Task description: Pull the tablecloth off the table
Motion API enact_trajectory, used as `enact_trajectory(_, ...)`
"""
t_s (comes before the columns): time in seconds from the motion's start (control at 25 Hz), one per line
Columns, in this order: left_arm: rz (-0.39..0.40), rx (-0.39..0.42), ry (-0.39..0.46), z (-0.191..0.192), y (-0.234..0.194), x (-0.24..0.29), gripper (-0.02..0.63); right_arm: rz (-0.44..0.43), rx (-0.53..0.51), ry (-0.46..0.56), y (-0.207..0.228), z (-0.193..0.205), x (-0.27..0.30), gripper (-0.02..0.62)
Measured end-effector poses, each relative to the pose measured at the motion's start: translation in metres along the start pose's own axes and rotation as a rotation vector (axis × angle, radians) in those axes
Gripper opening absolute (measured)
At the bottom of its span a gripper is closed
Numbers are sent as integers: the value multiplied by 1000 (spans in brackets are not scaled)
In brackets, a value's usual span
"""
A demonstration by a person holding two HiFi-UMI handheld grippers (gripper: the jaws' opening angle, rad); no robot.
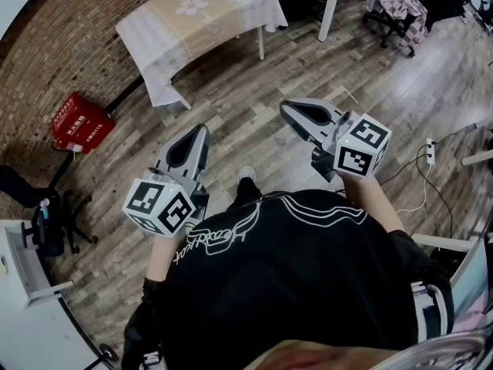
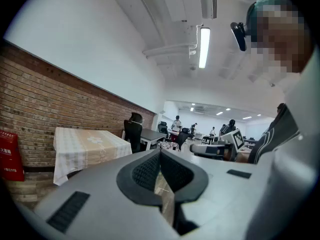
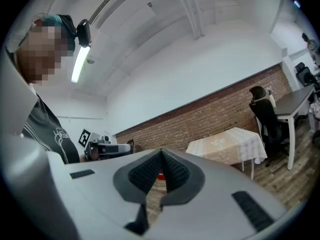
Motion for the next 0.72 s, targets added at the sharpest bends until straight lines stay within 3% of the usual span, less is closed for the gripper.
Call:
enact_trajectory(0.4, 19, 19, 18, -8, 19, -14, 5, 8, -30, 14, -18, -9, -15, -5)
enact_trajectory(0.72, 34, 6, 8, -5, 14, -6, 5, -3, 31, 66, -10, -6, -19, -3)
Point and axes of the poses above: the fingertips, and each gripper's own axes: x forward along the fingers, y to its right, z out of its underside, the point moved 7 cm from there along -x, backward along the fingers, and after that the axes turned 3 degrees about -x, right-handed, at the moved point
